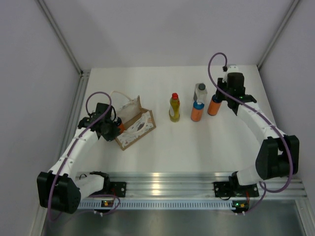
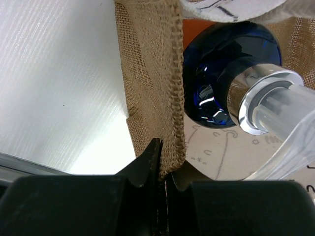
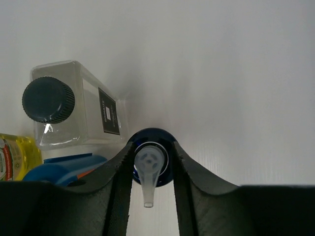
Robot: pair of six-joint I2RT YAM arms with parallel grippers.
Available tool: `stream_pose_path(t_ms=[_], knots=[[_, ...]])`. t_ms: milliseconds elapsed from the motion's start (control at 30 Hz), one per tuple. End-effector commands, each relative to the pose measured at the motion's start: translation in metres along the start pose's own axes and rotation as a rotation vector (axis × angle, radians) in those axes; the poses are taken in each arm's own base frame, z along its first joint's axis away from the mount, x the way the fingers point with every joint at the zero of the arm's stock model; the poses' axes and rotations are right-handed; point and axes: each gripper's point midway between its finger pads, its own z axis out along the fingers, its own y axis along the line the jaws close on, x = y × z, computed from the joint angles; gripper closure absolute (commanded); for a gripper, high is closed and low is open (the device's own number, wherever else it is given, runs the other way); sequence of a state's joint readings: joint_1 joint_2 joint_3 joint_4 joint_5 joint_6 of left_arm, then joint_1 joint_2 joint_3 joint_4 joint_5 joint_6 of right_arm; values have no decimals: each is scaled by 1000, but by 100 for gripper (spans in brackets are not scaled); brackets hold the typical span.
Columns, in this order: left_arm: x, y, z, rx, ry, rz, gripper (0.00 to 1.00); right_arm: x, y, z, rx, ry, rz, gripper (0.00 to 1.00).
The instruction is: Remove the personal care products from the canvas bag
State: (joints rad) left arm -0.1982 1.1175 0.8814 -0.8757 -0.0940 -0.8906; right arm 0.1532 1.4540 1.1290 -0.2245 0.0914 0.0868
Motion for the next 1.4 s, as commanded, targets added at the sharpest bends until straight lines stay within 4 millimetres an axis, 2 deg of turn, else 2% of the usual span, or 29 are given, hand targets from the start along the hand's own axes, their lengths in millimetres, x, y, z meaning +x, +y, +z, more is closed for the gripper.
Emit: stream_pose_path(t_ms=[0,100,233,267,333,367,467,600,633,667,700,733,800,833,867,900,933,967,1000,1033,1067,1100,1133,1167,1200,1233,1300,1333,1367], knots=[[-11,-16,-10,60,-25,-6,89,-44,-10,-4,31,-165,31,63],[-10,-17,-9,59,-23,-7,88,-44,-12,-6,38,-168,35,50],[-13,-19,-12,69,-31,-7,83,-61,-10,-20,27,-212,39,34],[-14,-20,-13,74,-35,-7,78,-70,-9,-26,22,-231,42,34],[-15,-21,-15,81,-40,-8,74,-80,-3,-35,-9,-246,43,34],[-16,-23,-17,84,-44,-7,72,-91,1,-42,-19,-271,46,34],[-21,-23,-19,85,-64,-9,65,-114,23,-66,-80,-330,37,34],[-27,-24,-22,80,-92,-7,56,-133,81,-99,-255,-383,13,34],[-29,-25,-23,83,-98,-6,51,-130,111,-108,-323,-382,-17,34],[-32,-25,-25,81,-110,-5,47,-133,127,-116,-357,-388,-28,34],[-34,-26,-26,80,-116,-1,45,-128,158,-127,-431,-377,-54,34],[-36,-26,-27,78,-124,-2,39,-122,176,-126,-464,-356,-70,34],[-42,-27,-31,77,-145,0,36,-121,205,-136,-522,-349,-89,34],[-44,-28,-33,74,-153,1,34,-108,234,-139,-578,-320,-110,34],[-48,-29,-36,75,-166,0,31,-111,246,-146,-606,-327,-112,34],[-50,-27,-36,58,-174,0,31,-106,260,-148,-639,-312,-123,35],[-53,-29,-39,59,-185,1,31,-101,284,-152,-688,-293,-135,35],[-55,-28,-40,53,-192,0,32,-98,295,-152,-707,-278,-141,35],[-58,-24,-43,38,-209,-4,33,-89,316,-161,-772,-257,-164,36],[-60,-24,-45,37,-220,-9,35,-74,331,-151,-782,-207,-183,36],[-62,-24,-49,42,-236,-12,36,-80,342,-157,-806,-216,-186,36],[-66,-21,-51,30,-259,-20,41,-77,351,-158,-824,-205,-192,36],[-68,-18,-59,34,-280,-38,44,-60,367,-152,-840,-157,-208,36],[-70,-16,-63,34,-297,-47,47,-68,376,-158,-861,-169,-204,37],[-72,-14,-67,32,-316,-64,51,-63,386,-160,-881,-153,-210,37],[-76,-10,-72,24,-347,-74,52,-53,395,-153,-884,-126,-212,37],[-80,-4,-85,33,-392,-90,55,-52,406,-154,-911,-121,-213,37],[-84,-1,-90,26,-420,-103,58,-41,416,-149,-921,-95,-224,37],[-84,3,-96,31,-435,-108,59,-41,422,-152,-937,-98,-228,37]])
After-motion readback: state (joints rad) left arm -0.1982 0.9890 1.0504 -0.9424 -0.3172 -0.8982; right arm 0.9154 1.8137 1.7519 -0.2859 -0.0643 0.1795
